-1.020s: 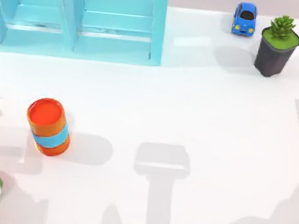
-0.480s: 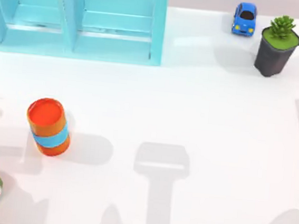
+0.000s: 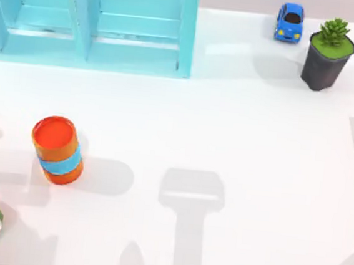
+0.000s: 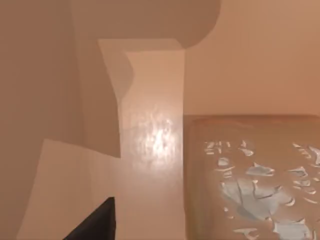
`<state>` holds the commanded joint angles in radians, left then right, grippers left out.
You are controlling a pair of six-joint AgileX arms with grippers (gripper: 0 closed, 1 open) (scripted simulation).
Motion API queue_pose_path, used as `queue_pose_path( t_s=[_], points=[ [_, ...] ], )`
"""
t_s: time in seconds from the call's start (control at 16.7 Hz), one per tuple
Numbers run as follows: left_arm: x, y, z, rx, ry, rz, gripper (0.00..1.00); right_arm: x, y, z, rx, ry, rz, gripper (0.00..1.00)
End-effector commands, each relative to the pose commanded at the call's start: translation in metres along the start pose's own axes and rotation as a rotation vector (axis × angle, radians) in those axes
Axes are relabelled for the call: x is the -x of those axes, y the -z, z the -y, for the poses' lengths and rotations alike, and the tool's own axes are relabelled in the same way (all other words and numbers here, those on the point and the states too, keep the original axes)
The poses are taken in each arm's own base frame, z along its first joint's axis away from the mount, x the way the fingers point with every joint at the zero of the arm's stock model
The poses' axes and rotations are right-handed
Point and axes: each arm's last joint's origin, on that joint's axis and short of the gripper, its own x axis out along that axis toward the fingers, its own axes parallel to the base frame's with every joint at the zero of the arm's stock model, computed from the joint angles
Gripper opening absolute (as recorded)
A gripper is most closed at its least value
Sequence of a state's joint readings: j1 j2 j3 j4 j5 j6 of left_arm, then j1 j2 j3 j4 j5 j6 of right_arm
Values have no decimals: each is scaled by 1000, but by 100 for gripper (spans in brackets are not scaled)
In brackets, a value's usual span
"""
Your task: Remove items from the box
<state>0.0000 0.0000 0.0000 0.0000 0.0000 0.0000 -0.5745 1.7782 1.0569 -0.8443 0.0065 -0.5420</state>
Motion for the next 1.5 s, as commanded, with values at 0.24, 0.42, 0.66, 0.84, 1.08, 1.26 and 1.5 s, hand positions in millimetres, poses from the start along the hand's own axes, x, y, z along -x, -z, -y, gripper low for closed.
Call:
queue_pose_path(
  t_s=[0.24, 0.42, 0.66, 0.84, 1.08, 1.26, 1.5],
  points=[
    [0, 0, 0, 0, 0, 0, 100, 0, 0, 0, 0, 0, 0, 70],
    [0, 0, 0, 0, 0, 0, 100, 0, 0, 0, 0, 0, 0, 47],
    [0, 0, 0, 0, 0, 0, 100, 0, 0, 0, 0, 0, 0, 17],
    [0, 0, 0, 0, 0, 0, 100, 0, 0, 0, 0, 0, 0, 0],
    [0, 0, 0, 0, 0, 0, 100, 0, 0, 0, 0, 0, 0, 0],
    [0, 0, 0, 0, 0, 0, 100, 0, 0, 0, 0, 0, 0, 0],
    [0, 0, 0, 0, 0, 0, 100, 10, -2, 2, 0, 1, 2, 0]
  ],
)
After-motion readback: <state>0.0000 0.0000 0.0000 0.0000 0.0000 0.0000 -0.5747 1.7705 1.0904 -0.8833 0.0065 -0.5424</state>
